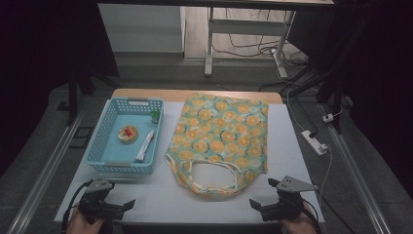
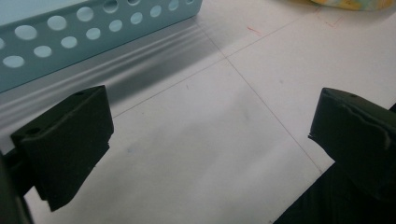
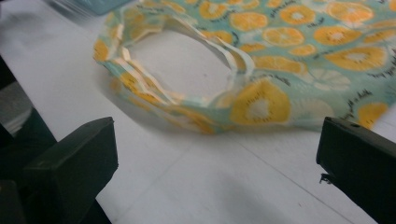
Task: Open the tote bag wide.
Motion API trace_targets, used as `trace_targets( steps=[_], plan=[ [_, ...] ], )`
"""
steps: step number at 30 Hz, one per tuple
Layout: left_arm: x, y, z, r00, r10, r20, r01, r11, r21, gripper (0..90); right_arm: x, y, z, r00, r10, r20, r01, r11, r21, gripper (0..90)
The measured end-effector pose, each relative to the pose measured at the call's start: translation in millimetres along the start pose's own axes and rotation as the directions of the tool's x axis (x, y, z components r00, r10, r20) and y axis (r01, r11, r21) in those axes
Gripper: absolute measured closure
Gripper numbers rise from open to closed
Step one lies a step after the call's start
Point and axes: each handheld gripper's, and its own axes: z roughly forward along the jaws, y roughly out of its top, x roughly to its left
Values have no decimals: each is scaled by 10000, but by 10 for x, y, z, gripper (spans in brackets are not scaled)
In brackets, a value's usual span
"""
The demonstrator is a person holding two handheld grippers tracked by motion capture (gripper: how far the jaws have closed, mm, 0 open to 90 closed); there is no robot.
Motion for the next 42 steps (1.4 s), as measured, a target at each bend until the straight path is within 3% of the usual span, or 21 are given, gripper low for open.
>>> trace_targets(
  steps=[5,11,20,24,42],
  plan=[
    [-1,-1,-1,10000,-5,-68,5,10000,-8,0,15,31,69,9997,30,-229,-28,10000,78,0],
    [-10,4,7,9999,45,-129,-44,10000,37,0,66,106,162,9979,-270,-584,281,9994,188,0],
    [-2,2,4,10000,10,-91,-10,10000,9,0,84,185,278,9977,-332,-598,368,9975,598,0],
    [7,2,1,10000,-24,-50,24,10000,8,0,117,239,411,9960,-229,-869,310,9952,933,0],
    [15,3,6,10000,-16,89,16,10000,22,0,362,375,921,9813,-907,-1696,1218,9756,1825,0]
  ],
)
